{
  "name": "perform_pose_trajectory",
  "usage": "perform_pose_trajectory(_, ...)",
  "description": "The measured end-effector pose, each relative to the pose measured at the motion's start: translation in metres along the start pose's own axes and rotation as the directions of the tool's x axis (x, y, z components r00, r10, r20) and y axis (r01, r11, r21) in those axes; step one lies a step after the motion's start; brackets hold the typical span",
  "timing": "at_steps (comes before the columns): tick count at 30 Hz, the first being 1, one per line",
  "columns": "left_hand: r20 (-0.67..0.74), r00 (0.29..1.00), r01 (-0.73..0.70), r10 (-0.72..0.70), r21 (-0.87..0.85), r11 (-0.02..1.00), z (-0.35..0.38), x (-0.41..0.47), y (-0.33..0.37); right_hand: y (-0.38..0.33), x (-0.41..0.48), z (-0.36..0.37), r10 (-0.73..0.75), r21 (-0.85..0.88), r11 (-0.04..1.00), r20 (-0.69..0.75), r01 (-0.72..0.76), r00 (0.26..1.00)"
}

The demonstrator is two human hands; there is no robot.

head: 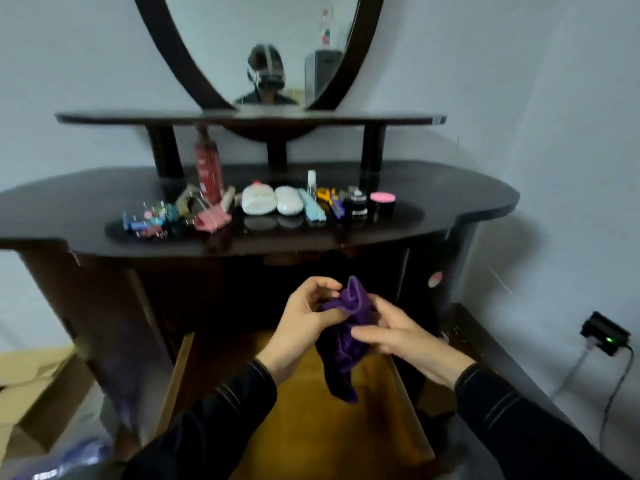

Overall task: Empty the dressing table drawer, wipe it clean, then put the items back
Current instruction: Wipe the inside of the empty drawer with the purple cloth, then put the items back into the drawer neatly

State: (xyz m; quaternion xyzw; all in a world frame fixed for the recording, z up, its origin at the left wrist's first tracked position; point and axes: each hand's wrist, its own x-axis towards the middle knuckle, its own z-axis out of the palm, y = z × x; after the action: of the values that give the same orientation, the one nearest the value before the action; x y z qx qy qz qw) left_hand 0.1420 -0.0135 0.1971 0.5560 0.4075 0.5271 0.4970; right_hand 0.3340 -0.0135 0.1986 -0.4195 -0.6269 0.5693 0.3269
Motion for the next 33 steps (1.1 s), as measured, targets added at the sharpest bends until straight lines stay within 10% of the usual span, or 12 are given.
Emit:
perform_pose_trajectory(10, -0.018, 0.980, -0.173, 0.196, 0.399, 0.901, -0.010, 0.012, 0.050, -0.072, 0.003, -0.018, -0.265, -0.047, 0.962, -0.397, 0.269, 0.879)
perform_pose_trajectory(15, 0.039, 0.866, -0.394, 0.499, 0.667, 0.632, -0.021, 0.041, 0.090, -0.107, 0.010, -0.055, -0.274, 0.021, 0.940, -0.551, 0.342, 0.788)
perform_pose_trajectory(19, 0.138, 0.872, -0.351, 0.469, 0.846, 0.402, -0.027, 0.089, 0.115, -0.142, 0.038, -0.090, -0.238, 0.036, 0.941, -0.637, 0.336, 0.734)
perform_pose_trajectory(26, 0.282, 0.810, -0.451, 0.515, 0.860, 0.239, -0.039, 0.128, 0.101, -0.173, 0.090, -0.168, -0.548, -0.532, 0.830, -0.722, 0.168, 0.424)
perform_pose_trajectory(30, 0.316, 0.804, -0.470, 0.504, 0.857, 0.213, -0.038, 0.129, 0.097, -0.126, 0.121, -0.188, -0.333, -0.739, 0.632, -0.530, -0.233, 0.779)
perform_pose_trajectory(33, 0.310, 0.818, -0.459, 0.485, 0.859, 0.225, -0.039, 0.131, 0.096, -0.086, 0.139, -0.185, -0.153, -0.786, 0.421, -0.554, -0.453, 0.818)
